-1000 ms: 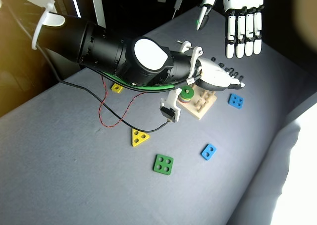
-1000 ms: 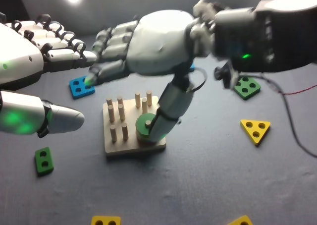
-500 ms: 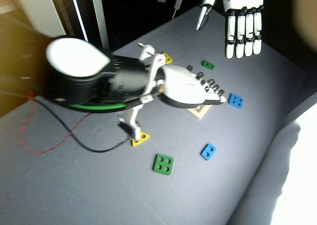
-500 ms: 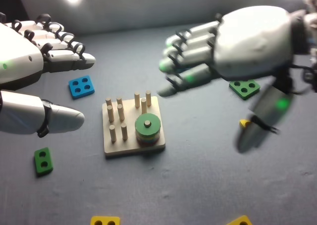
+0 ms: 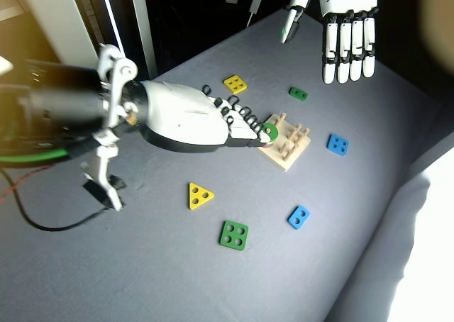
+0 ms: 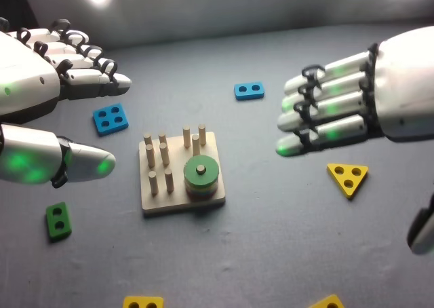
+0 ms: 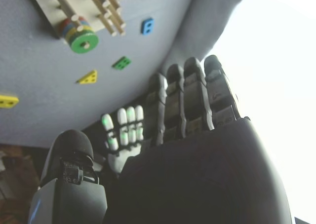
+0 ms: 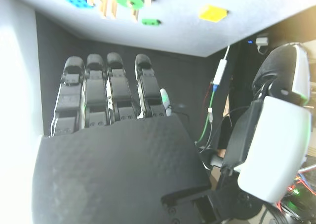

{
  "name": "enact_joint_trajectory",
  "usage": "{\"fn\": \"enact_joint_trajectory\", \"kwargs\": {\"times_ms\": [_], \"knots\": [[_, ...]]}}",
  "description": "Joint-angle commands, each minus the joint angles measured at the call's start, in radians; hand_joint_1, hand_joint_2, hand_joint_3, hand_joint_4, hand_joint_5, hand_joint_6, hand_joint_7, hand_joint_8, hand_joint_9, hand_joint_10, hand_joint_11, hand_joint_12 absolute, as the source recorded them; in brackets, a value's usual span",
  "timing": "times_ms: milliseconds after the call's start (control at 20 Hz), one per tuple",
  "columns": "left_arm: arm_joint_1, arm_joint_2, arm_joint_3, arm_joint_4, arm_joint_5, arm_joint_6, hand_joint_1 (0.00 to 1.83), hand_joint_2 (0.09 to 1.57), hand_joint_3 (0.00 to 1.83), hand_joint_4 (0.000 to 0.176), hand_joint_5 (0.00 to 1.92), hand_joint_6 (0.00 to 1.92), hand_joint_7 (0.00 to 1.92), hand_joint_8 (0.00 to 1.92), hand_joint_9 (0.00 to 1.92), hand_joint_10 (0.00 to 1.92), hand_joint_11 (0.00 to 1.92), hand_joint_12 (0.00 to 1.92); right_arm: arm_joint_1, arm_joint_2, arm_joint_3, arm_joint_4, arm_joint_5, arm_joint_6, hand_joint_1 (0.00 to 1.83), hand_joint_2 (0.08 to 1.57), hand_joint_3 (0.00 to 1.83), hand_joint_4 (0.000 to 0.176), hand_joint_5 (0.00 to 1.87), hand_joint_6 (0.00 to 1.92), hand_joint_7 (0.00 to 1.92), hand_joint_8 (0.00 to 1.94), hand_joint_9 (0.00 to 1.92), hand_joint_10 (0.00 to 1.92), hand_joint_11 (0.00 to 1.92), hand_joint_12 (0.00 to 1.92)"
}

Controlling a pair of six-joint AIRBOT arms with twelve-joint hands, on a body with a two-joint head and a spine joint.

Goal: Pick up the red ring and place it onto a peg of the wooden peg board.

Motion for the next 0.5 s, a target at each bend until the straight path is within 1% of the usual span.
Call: {"fn": "enact_joint_trajectory", "kwargs": {"times_ms": [0,50,100,150,200,250,300,350,400,450], "knots": [[-0.008,0.014,0.001,-0.004,-0.069,0.002,0.00,1.24,0.00,0.000,0.15,0.00,0.12,0.00,0.07,0.01,0.00,0.00,0.018,0.018,-0.006,0.062,0.014,0.014,0.20,0.75,0.02,0.036,0.00,0.00,0.00,0.00,0.00,0.00,0.00,0.00],[-0.008,0.014,0.001,-0.004,-0.069,0.002,0.00,1.25,0.01,0.000,0.18,0.01,0.15,0.01,0.10,0.02,0.03,0.02,0.019,0.023,-0.011,0.062,0.014,0.023,0.19,0.81,0.04,0.028,0.00,0.00,0.00,0.00,0.00,0.00,0.00,0.00],[-0.008,0.014,0.001,-0.005,-0.069,0.002,0.00,1.27,0.02,0.000,0.18,0.01,0.15,0.01,0.10,0.01,0.03,0.02,0.020,0.030,-0.021,0.062,0.014,0.027,0.16,0.91,0.03,0.028,0.00,0.00,0.00,0.00,0.00,0.00,0.00,0.00],[-0.008,0.014,0.001,-0.005,-0.069,0.002,0.00,1.31,0.01,0.000,0.20,0.00,0.17,0.00,0.11,0.01,0.04,0.03,0.019,0.034,-0.028,0.062,0.014,0.027,0.11,1.02,0.02,0.023,0.02,0.00,0.00,0.00,0.00,0.00,0.00,0.00],[-0.007,0.014,0.001,-0.005,-0.069,0.002,0.00,1.44,0.00,0.000,0.37,0.05,0.34,0.03,0.26,0.00,0.01,0.54,0.019,0.038,-0.033,0.061,0.014,0.027,0.02,1.23,0.02,0.000,0.16,0.01,0.12,0.01,0.08,0.01,0.08,0.05],[-0.007,0.014,0.001,-0.005,-0.069,0.002,0.00,1.47,0.00,0.000,0.42,0.04,0.38,0.03,0.30,0.00,0.00,0.71,0.019,0.038,-0.035,0.061,0.014,0.027,0.00,1.28,0.01,0.000,0.19,0.01,0.14,0.01,0.10,0.01,0.01,0.27],[-0.007,0.014,0.001,-0.005,-0.069,0.002,0.00,1.47,0.00,0.000,0.42,0.04,0.38,0.03,0.30,0.00,0.00,0.71,0.019,0.038,-0.035,0.060,0.013,0.026,0.00,1.28,0.01,0.000,0.19,0.01,0.14,0.01,0.10,0.01,0.01,0.27],[-0.007,0.014,0.001,-0.005,-0.069,0.002,0.00,1.54,0.00,0.000,0.65,0.08,0.67,0.10,0.58,0.13,0.12,1.05,0.021,0.038,-0.035,0.058,0.013,0.026,0.00,1.38,0.00,0.000,0.33,0.02,0.27,0.01,0.23,0.01,0.00,0.61],[-0.007,0.014,0.001,-0.006,-0.069,0.002,0.00,1.54,0.00,0.000,0.65,0.08,0.67,0.10,0.58,0.13,0.12,1.05,0.020,0.038,-0.036,0.058,0.013,0.026,0.00,1.38,0.00,0.000,0.33,0.02,0.27,0.01,0.23,0.01,0.00,0.61],[-0.007,0.014,0.001,-0.006,-0.069,0.002,0.50,1.53,0.00,0.000,0.43,1.55,0.62,1.28,0.59,1.39,0.42,1.75,0.020,0.038,-0.036,0.058,0.013,0.026,0.02,1.49,0.00,0.000,0.50,0.04,0.48,0.02,0.42,0.04,0.05,0.92]]}}
